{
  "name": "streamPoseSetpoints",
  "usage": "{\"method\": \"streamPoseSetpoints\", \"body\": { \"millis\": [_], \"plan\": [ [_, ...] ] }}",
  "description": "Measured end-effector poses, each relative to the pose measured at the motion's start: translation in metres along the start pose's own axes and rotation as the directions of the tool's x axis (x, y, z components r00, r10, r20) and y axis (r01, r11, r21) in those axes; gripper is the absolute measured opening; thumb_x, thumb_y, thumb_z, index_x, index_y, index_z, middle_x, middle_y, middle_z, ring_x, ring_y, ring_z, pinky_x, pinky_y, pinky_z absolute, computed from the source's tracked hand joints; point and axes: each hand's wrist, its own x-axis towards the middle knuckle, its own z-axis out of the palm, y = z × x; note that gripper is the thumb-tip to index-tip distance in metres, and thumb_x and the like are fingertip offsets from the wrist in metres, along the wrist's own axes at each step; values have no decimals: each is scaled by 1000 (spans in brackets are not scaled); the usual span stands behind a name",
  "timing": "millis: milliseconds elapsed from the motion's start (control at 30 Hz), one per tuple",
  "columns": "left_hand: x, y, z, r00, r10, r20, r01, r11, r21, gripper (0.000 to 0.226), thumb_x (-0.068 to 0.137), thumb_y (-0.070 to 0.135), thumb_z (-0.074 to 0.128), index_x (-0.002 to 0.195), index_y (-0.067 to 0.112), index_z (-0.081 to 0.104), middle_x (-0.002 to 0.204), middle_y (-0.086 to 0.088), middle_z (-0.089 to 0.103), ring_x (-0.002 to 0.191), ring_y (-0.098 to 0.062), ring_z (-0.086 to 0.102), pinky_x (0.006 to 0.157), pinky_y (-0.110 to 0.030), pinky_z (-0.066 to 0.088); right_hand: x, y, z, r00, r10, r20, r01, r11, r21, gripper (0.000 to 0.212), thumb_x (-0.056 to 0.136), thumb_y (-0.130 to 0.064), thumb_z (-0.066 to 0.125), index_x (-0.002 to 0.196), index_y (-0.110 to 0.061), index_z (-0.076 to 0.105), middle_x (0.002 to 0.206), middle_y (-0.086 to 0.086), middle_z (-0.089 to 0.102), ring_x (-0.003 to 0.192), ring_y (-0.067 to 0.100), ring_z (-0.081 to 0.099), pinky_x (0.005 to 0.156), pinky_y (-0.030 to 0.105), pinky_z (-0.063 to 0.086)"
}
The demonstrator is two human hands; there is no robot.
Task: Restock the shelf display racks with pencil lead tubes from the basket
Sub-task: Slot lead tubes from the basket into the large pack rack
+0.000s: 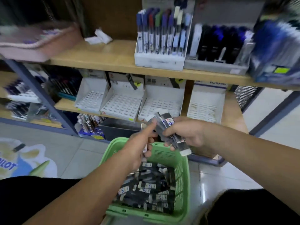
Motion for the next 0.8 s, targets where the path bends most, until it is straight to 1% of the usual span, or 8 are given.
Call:
{"method": "streamPoseSetpoints", "body": {
  "millis": [100,200,333,433,533,600,700,800],
  "plan": [
    [-25,24,13,994,105,-41,-105,994,-5,60,66,81,75,80,24,62,70,2,49,48,-12,34,48,-24,25,-30,-22,3,995,-99,11,99,995,-16,23,94,0,65,117,-4,63,92,20,71,74,27,71,63,39,59],
    [-30,47,14,982,182,-50,-179,981,69,59,67,76,80,87,23,64,72,0,52,49,-12,37,53,-26,28,-46,-28,-2,990,-138,28,138,990,15,20,96,0,64,115,-6,63,92,18,73,77,27,72,63,38,58],
    [-19,55,31,981,192,26,-194,958,210,48,78,66,79,93,22,65,59,4,53,44,-11,39,55,-25,33,-50,-22,-19,985,-142,98,132,986,98,15,97,-3,65,111,-9,66,91,14,75,79,26,72,60,33,56],
    [2,53,59,976,207,72,-219,938,268,37,86,56,77,90,21,64,54,5,54,44,-11,41,52,-24,36,-46,-7,-37,989,-135,51,122,972,200,12,96,-4,67,108,-8,69,89,13,75,72,24,67,58,33,52],
    [23,61,88,956,255,143,-289,900,325,34,92,55,71,88,21,65,59,4,55,51,-13,43,51,-23,36,-47,8,-65,991,-97,-88,116,964,238,9,96,-4,67,103,-10,69,80,10,73,72,25,67,61,35,55],
    [43,65,102,929,339,151,-370,824,429,38,96,53,65,88,16,66,59,3,56,51,-13,46,46,-21,36,-51,23,-86,980,-56,-193,103,964,244,10,97,-4,67,103,-11,66,74,9,71,70,26,68,61,37,56],
    [81,61,115,855,481,194,-499,659,563,29,100,37,63,92,10,70,74,-7,69,67,-19,61,63,-29,48,-59,51,-110,954,-22,-298,89,973,214,9,95,-1,65,97,-8,60,70,16,66,59,28,61,56,37,51],
    [112,50,124,838,432,334,-525,468,711,18,99,31,64,92,16,71,82,0,70,76,-18,66,70,-27,53,-64,72,-123,930,-4,-367,84,975,203,12,93,-1,67,102,-4,59,72,20,64,65,32,59,64,44,51]
  ]
}}
